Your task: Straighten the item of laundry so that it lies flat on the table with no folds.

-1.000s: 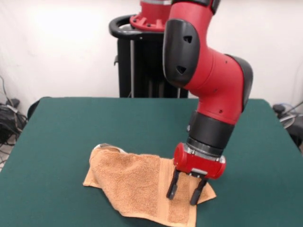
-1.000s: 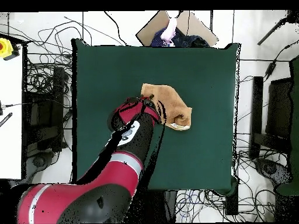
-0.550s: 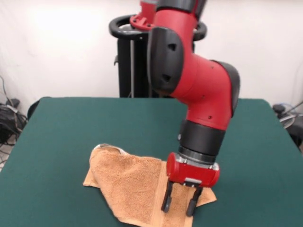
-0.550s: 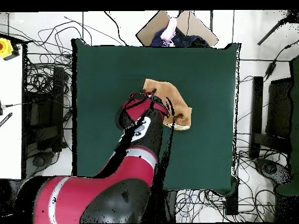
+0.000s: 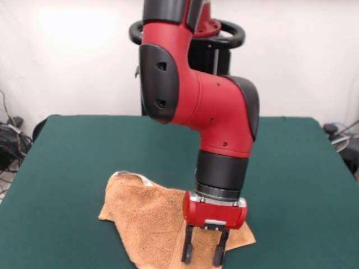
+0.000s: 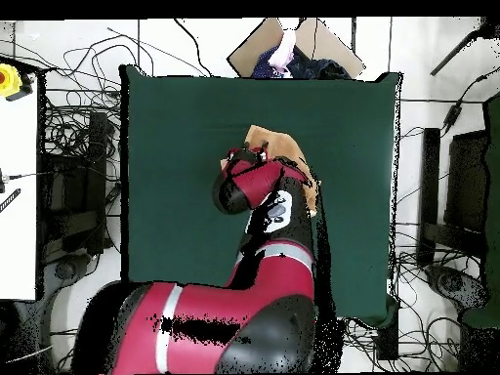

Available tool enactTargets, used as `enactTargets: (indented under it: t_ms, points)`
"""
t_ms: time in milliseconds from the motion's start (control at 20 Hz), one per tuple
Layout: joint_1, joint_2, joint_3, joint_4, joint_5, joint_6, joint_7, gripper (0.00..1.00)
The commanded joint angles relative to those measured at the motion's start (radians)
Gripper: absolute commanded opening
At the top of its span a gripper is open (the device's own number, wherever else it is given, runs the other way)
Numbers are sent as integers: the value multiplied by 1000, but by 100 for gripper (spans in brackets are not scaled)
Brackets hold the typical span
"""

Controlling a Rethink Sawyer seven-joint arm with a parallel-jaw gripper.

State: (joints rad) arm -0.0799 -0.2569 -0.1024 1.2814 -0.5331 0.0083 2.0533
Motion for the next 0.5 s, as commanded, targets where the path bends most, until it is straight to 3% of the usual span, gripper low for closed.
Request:
enactTargets:
  t_ms: [50, 500]
  points:
    - [-94, 56, 250, 105, -125, 60, -110, 100]
    - [83, 66, 37, 67, -69, 69, 54, 100]
